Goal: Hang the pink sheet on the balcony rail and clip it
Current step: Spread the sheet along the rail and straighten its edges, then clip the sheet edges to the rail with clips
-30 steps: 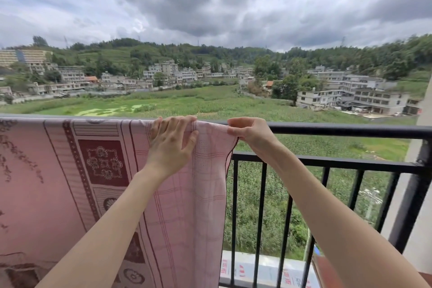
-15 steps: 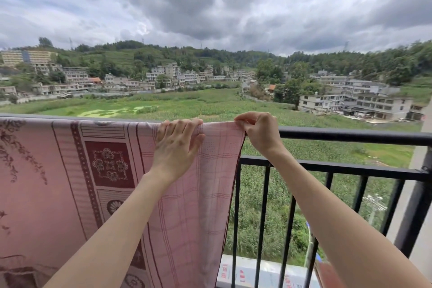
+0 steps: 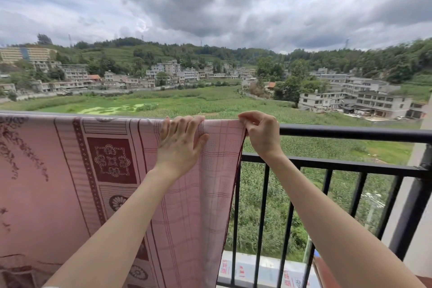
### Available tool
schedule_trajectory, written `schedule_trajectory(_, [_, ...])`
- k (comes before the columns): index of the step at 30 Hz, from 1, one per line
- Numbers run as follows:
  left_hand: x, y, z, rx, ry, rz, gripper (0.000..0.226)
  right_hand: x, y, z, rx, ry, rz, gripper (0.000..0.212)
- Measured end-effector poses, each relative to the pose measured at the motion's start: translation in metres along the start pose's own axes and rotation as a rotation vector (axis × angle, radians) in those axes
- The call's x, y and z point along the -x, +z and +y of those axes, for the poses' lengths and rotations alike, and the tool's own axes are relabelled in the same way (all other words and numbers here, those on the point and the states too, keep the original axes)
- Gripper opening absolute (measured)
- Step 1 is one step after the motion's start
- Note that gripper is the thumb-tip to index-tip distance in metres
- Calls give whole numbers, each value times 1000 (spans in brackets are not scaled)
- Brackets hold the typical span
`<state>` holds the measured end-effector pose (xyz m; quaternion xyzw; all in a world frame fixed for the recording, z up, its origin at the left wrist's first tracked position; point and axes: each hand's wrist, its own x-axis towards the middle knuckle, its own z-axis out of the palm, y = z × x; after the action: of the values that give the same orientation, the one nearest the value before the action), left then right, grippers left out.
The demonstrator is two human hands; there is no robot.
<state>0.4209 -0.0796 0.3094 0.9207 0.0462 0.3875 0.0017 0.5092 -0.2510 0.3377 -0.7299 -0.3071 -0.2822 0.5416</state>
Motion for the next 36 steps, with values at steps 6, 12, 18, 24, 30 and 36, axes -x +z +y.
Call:
schedule_trajectory(6, [8,-1,-2,0,3,-21,69,8,-2,-2,-38,18,-23,18])
schedule_trajectory(12, [55,10,22,143,22,65,53,55,-19,11,-56,93,-121,33])
schedule_trajectory(18, [144,68,72,243,130,-164,52,170,-57,74,259,159,-234,46])
schedule_trajectory(24, [253,131,157,387,262,-464,48,321,-142,126,476,497,-221,46])
schedule_trajectory(30, [368,170,253,459,452,-880,46,471,-230,142,626,914,-148,44])
schedule_trajectory(36, [424,193,336,586,638,-1156,48,565,-284,144,718,1334,36,36])
